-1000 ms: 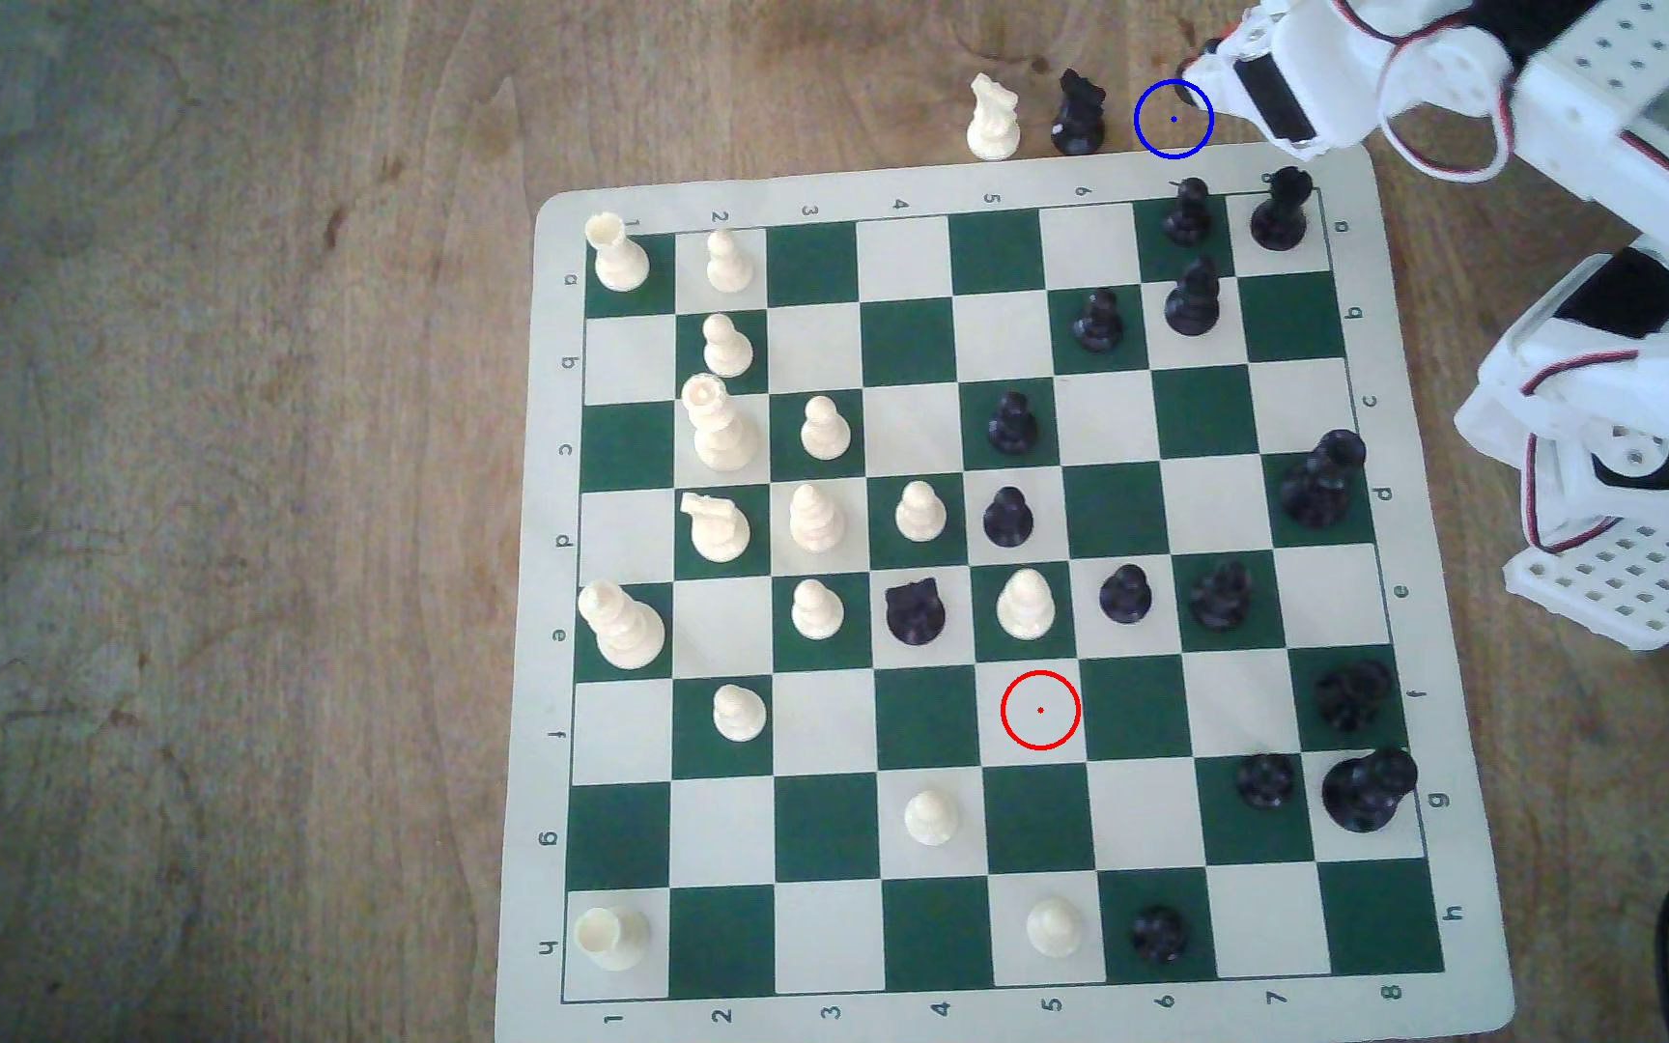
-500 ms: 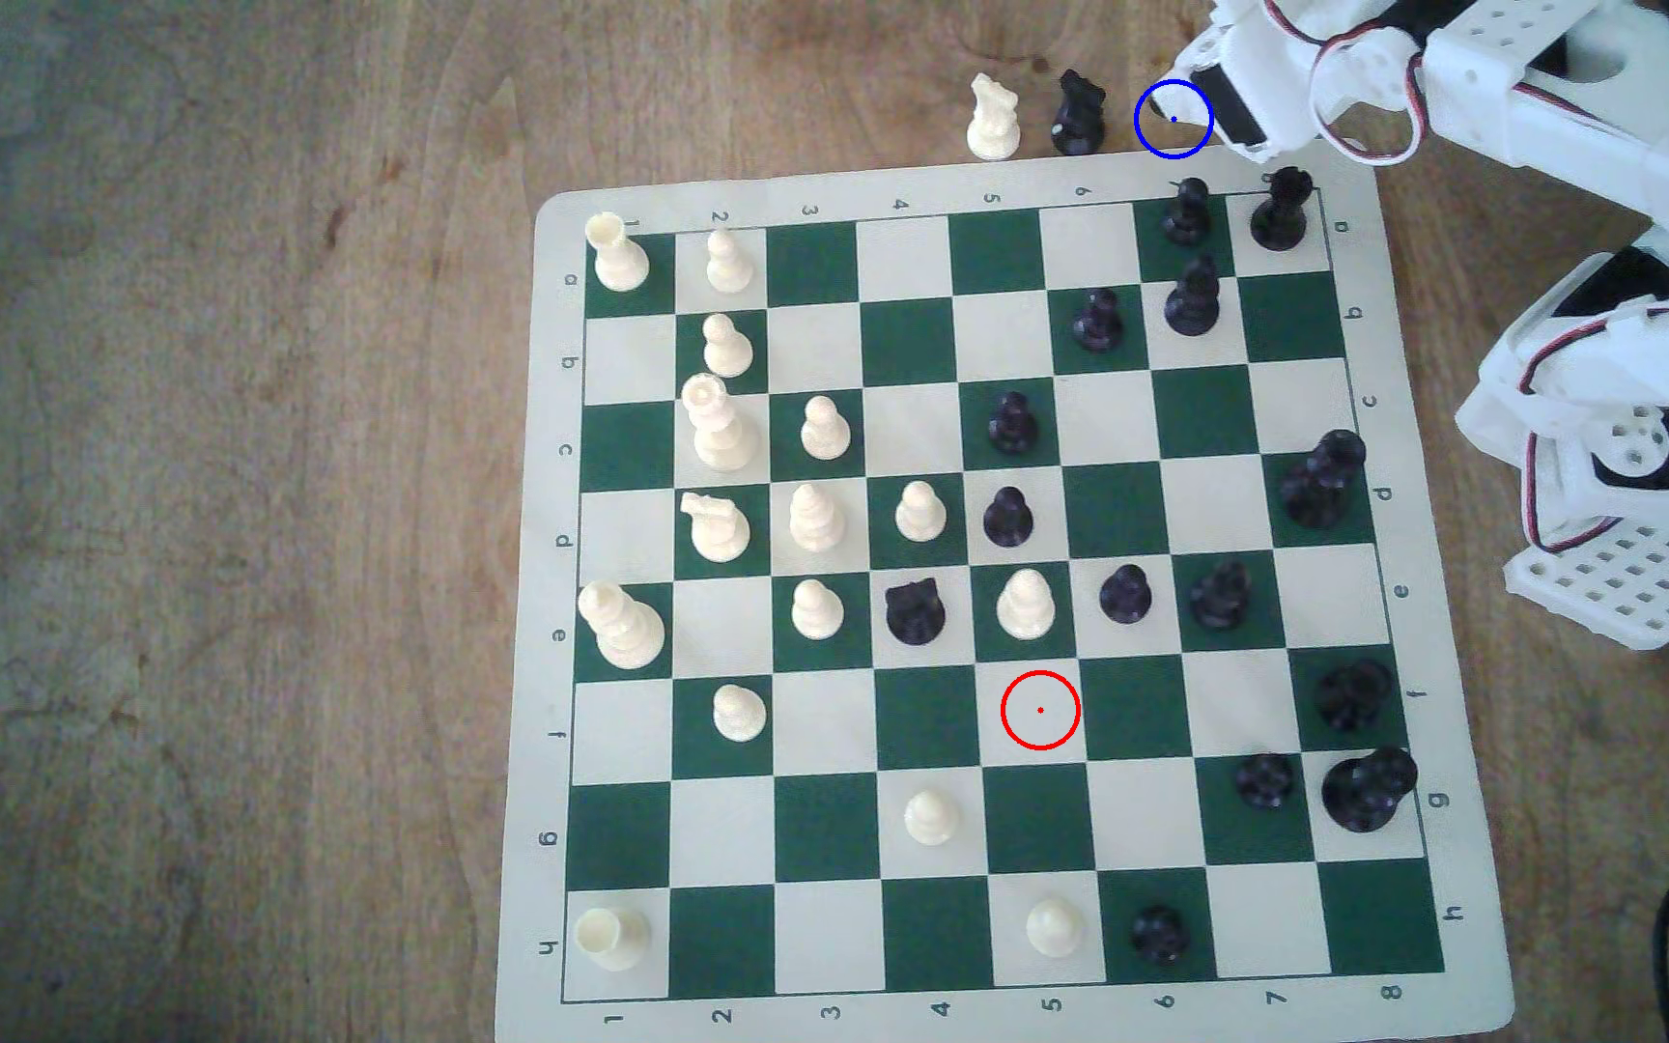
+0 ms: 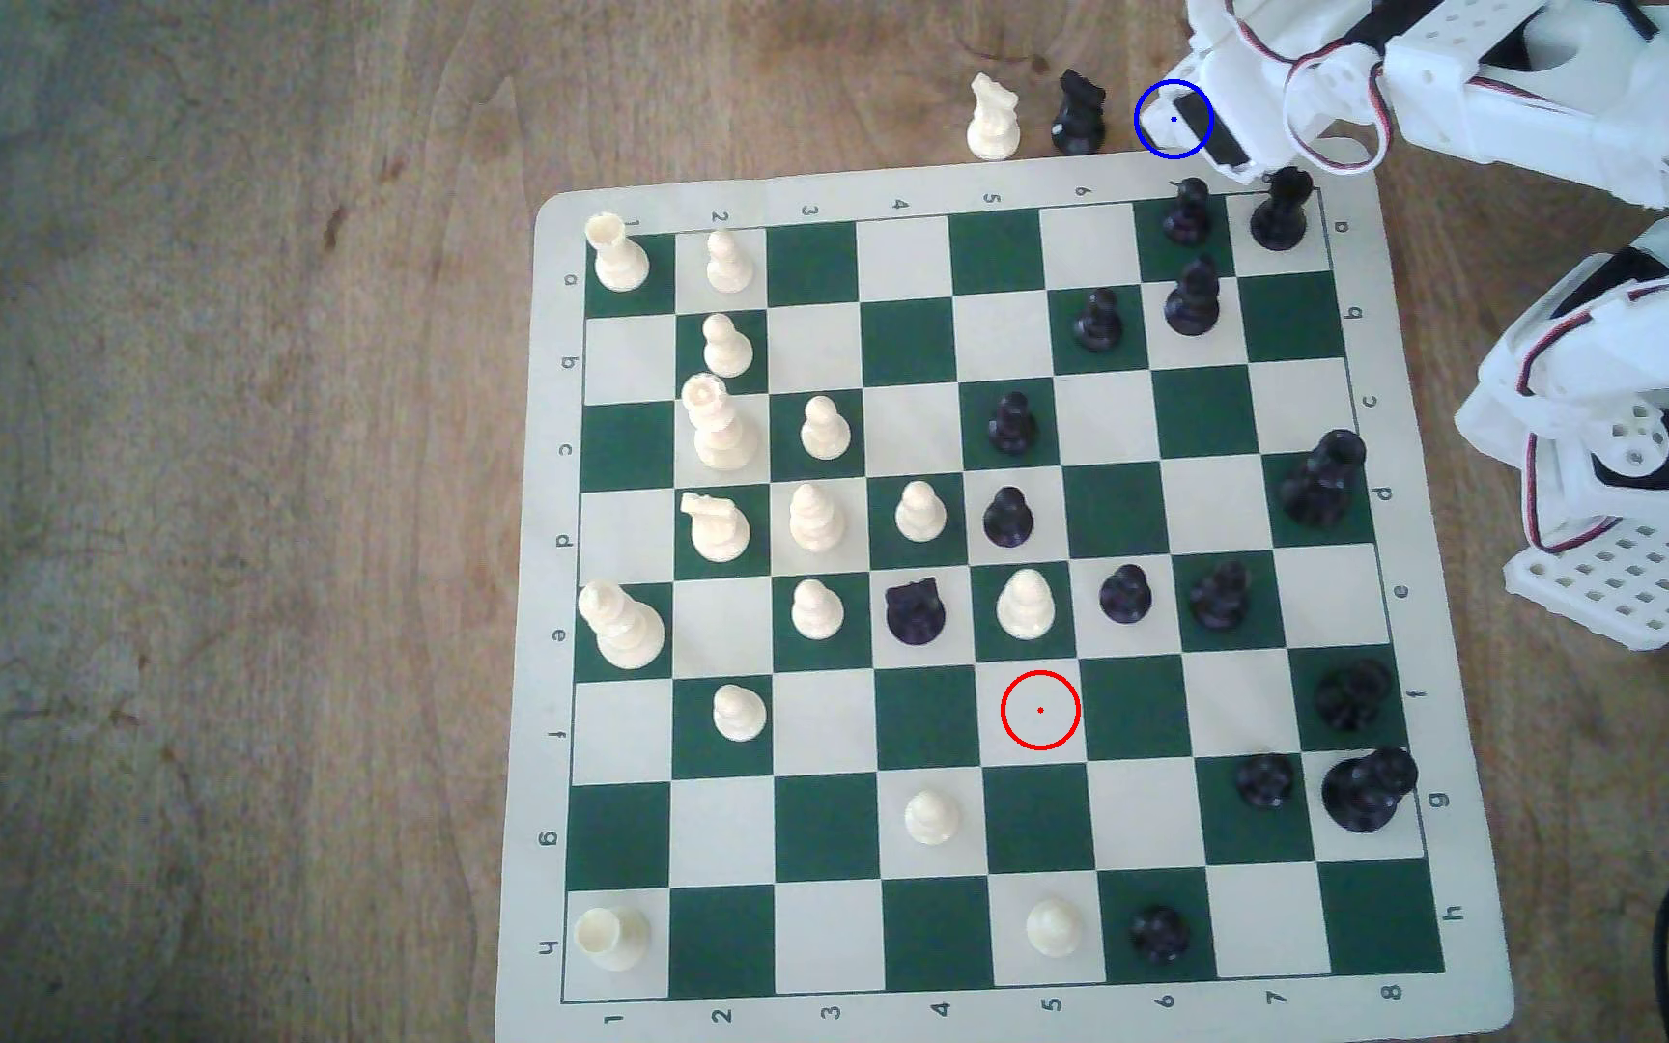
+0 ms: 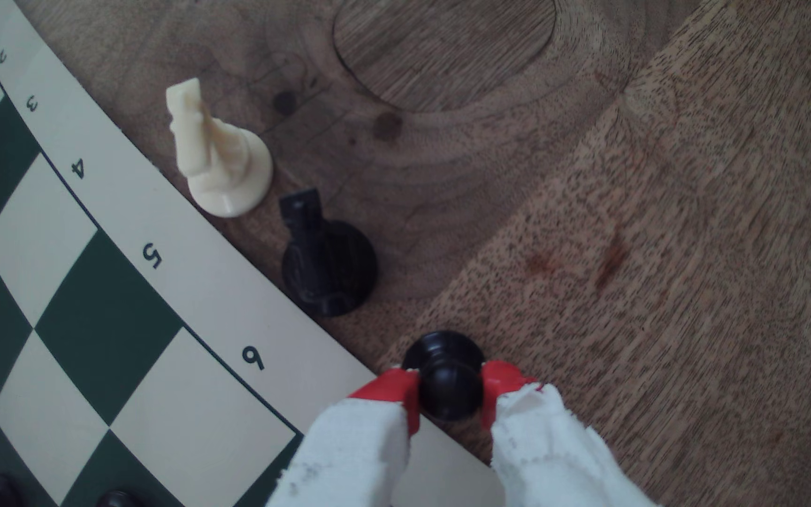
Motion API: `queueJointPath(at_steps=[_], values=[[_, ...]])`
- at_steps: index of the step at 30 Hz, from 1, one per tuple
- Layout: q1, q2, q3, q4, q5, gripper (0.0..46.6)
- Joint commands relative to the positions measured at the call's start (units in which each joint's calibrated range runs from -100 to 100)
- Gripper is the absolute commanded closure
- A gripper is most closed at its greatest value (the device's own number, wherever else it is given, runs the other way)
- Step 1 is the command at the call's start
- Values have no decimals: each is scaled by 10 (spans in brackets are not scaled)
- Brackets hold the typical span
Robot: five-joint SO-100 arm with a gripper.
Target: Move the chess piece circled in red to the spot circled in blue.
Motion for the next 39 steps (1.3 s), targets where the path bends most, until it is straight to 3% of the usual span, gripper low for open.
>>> queueJointPath(at_steps=[1, 5, 8, 10, 12, 17, 26, 30, 36, 39], values=[[10, -2, -17, -9, 4, 464], [13, -1, -17, -9, 5, 464], [13, -1, -17, -9, 6, 438], [13, -3, -17, -9, 6, 372], [13, -7, -16, -9, 6, 339], [14, -40, -15, -3, 3, 293], [7, -206, -8, 130, 5, 278], [-38, -302, -5, 230, -5, 282], [-212, -445, 21, 287, -28, 308], [-265, -464, 32, 257, -30, 311]])
